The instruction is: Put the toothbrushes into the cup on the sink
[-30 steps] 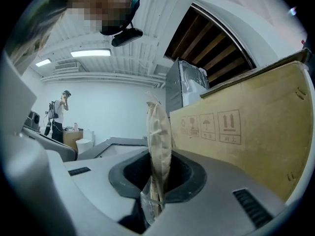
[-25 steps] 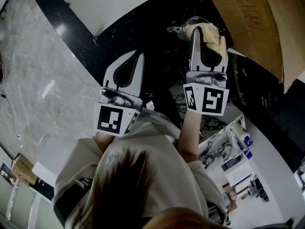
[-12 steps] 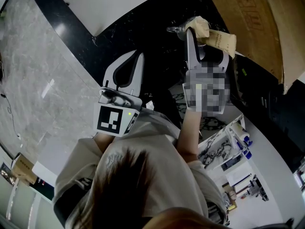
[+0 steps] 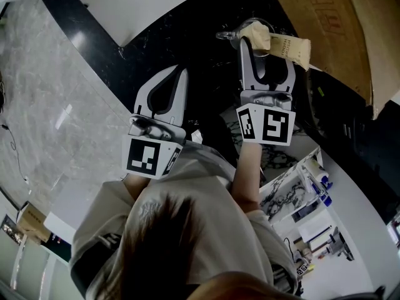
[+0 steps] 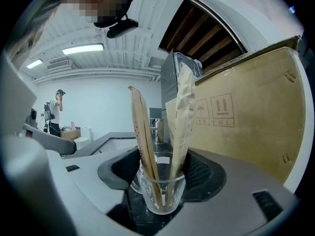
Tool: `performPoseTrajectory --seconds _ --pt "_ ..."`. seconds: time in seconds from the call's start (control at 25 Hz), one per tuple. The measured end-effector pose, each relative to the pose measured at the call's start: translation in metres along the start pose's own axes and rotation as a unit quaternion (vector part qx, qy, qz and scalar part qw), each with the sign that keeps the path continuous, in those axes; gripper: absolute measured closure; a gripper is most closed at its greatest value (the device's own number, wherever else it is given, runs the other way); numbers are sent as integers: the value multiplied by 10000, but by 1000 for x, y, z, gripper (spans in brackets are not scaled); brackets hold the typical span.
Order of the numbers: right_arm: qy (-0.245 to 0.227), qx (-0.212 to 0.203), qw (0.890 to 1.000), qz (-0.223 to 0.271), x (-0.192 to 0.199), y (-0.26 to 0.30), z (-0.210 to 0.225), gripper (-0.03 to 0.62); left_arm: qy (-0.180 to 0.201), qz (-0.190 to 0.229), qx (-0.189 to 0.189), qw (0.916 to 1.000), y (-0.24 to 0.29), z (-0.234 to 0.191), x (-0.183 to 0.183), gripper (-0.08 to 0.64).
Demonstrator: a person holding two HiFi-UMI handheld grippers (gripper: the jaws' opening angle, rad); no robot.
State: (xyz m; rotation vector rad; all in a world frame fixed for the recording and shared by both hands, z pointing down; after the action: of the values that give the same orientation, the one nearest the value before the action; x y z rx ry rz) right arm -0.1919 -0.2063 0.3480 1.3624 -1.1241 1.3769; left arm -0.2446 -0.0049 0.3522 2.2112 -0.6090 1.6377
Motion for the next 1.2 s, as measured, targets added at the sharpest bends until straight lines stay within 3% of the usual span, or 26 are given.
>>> performPoseTrajectory --seconds 1.2 --pt "274 356 9985 298 -17 -54 14 368 108 49 336 9994 -14 36 0 545"
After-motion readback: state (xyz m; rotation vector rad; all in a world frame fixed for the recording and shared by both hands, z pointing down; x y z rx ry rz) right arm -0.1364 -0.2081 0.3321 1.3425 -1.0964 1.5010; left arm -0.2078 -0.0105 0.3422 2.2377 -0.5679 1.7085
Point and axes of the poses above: the fingertips, and each gripper's own axes: y forward along the fingers, z to its right, x out of its underside, the point moved 8 cm from there along -y, backward along the fingers, and after that the axes turned 9 degrees about z, right-handed, at the moved point
